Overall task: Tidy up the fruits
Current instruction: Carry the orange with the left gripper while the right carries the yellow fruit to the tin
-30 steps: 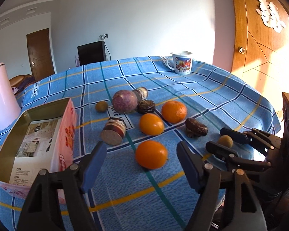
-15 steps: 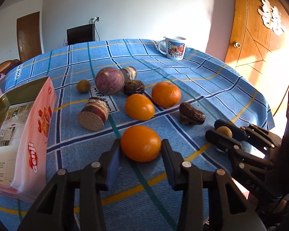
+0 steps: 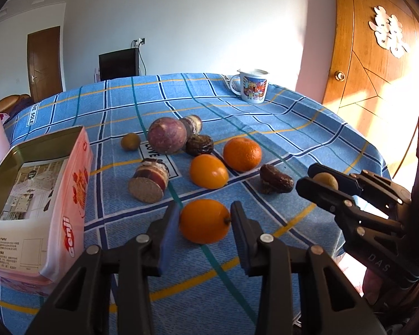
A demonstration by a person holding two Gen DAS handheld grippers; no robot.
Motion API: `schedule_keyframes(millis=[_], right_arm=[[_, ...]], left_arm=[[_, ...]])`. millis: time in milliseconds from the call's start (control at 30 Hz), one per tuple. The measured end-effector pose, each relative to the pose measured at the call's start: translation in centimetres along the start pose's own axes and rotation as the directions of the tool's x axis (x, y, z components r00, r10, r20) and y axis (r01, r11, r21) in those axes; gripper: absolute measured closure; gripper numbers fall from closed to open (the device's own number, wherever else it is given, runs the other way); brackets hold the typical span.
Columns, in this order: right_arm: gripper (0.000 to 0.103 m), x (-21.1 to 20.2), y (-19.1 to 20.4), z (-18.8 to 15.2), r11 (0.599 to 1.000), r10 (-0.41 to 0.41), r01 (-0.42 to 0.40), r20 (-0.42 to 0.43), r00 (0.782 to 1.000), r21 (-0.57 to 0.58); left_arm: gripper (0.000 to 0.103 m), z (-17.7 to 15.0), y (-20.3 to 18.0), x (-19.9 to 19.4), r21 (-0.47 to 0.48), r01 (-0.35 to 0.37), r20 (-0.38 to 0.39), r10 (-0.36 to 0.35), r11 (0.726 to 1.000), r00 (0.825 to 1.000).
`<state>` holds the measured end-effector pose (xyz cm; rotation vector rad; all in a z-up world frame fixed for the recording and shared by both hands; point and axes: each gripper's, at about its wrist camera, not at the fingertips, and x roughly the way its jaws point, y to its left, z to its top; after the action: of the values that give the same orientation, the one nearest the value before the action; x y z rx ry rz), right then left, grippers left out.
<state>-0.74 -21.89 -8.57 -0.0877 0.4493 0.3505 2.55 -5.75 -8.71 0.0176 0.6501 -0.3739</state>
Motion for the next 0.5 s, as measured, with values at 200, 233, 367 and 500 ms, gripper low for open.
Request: schedule_keyframes(millis=[200, 233, 367, 500], right_arm=[[0.075, 0.2, 0.3, -0.1, 1.000, 0.012, -0.012, -0.005, 1.000, 0.002], [0.075, 0.1, 0.3, 0.0, 1.000, 0.013, -0.013, -0.002, 1.000, 0.003], [0.075, -0.1, 0.2, 0.5, 1.000, 0.020, -0.020, 0.010, 1.000, 0.001], [0.075, -0.2, 0.6, 1.7, 0.999, 0.040, -0.040, 0.031, 0.999, -0.010]], left_arm=[[0.064, -0.1, 0.0, -0.4, 0.002, 0.016, 0.011, -0.016, 1.000, 1.000], [0.064, 0.0, 0.1, -0.5, -0.001, 0.015, 0.015, -0.015, 1.000, 1.000], [0.065, 0.4, 1.0, -1.6, -0.030, 0.015, 0.043, -0.013, 0.999, 0.999], [0.065, 1.1, 2.5, -3.5, -0.060, -0.021, 0.098, 0.026, 0.998, 0.995]])
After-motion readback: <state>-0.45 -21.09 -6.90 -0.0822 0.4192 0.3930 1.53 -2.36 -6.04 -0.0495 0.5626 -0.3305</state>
